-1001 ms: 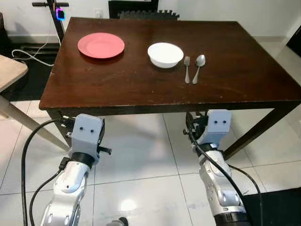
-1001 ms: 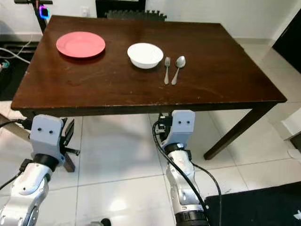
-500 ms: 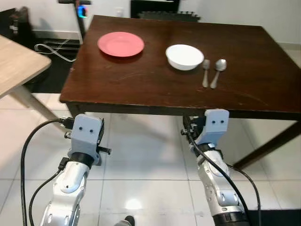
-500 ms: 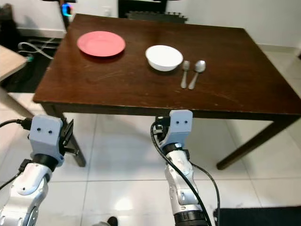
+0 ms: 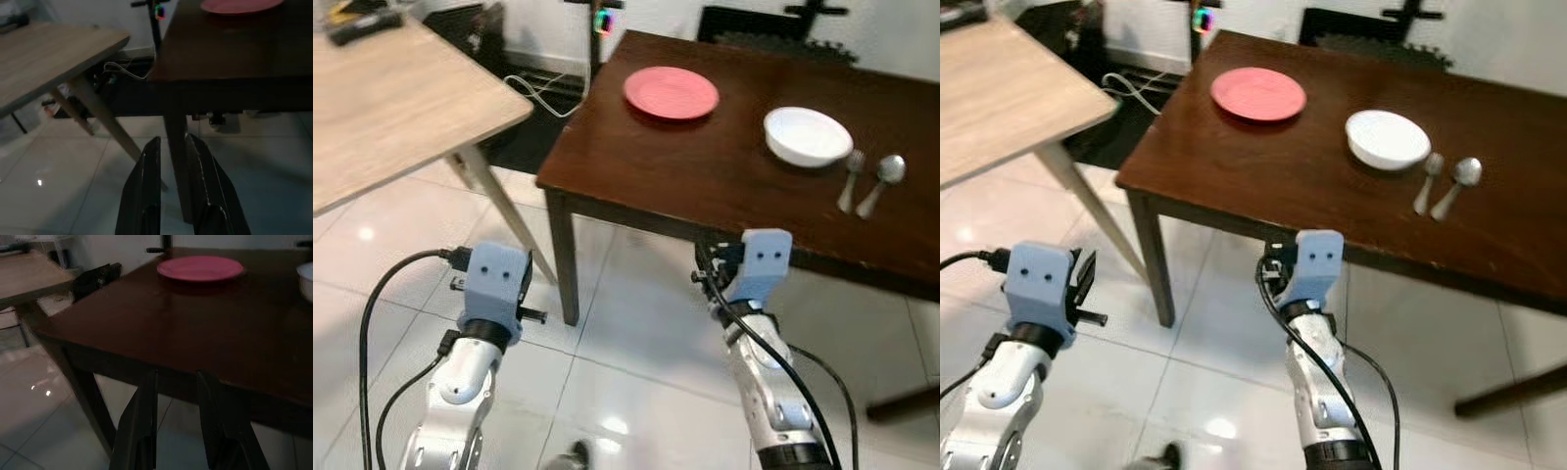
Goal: Setting the table
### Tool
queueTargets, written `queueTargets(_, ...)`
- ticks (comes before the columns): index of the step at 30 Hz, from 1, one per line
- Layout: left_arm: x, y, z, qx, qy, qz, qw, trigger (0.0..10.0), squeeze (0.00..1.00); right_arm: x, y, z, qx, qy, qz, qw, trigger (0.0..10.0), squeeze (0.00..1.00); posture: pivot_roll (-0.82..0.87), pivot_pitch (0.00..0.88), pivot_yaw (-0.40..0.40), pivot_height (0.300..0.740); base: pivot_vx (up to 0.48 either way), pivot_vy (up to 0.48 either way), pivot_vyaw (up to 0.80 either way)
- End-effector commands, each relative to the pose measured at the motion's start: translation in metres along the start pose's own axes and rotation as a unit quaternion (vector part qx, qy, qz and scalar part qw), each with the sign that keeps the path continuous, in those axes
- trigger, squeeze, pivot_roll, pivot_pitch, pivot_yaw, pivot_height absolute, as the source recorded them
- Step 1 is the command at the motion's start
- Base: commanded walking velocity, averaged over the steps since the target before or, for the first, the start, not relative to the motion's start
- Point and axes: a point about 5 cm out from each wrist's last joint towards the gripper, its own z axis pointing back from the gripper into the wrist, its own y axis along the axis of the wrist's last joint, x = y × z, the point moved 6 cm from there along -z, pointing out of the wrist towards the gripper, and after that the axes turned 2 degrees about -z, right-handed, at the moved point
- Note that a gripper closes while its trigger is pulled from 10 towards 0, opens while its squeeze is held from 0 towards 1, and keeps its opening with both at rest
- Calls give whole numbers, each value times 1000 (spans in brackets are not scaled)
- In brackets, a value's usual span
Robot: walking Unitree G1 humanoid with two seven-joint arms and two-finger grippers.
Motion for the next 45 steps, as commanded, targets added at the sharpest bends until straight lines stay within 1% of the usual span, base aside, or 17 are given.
queueTargets(1,3,-6,2,-13,-2,1,1000,10000,0,1,-8,5,-14,-3,-7,1000,10000,0,100,114,6,740,0,0,794)
queueTargets(38,0,-9,1,-19,5,-6,1000,10000,0,1,-8,4,-14,-2,-9,1000,10000,0,103,111,6,740,0,0,794)
queueTargets(45,0,-7,1,-13,6,-7,1000,10000,0,1,-6,3,-10,-1,-9,1000,10000,0,102,109,5,740,0,0,791)
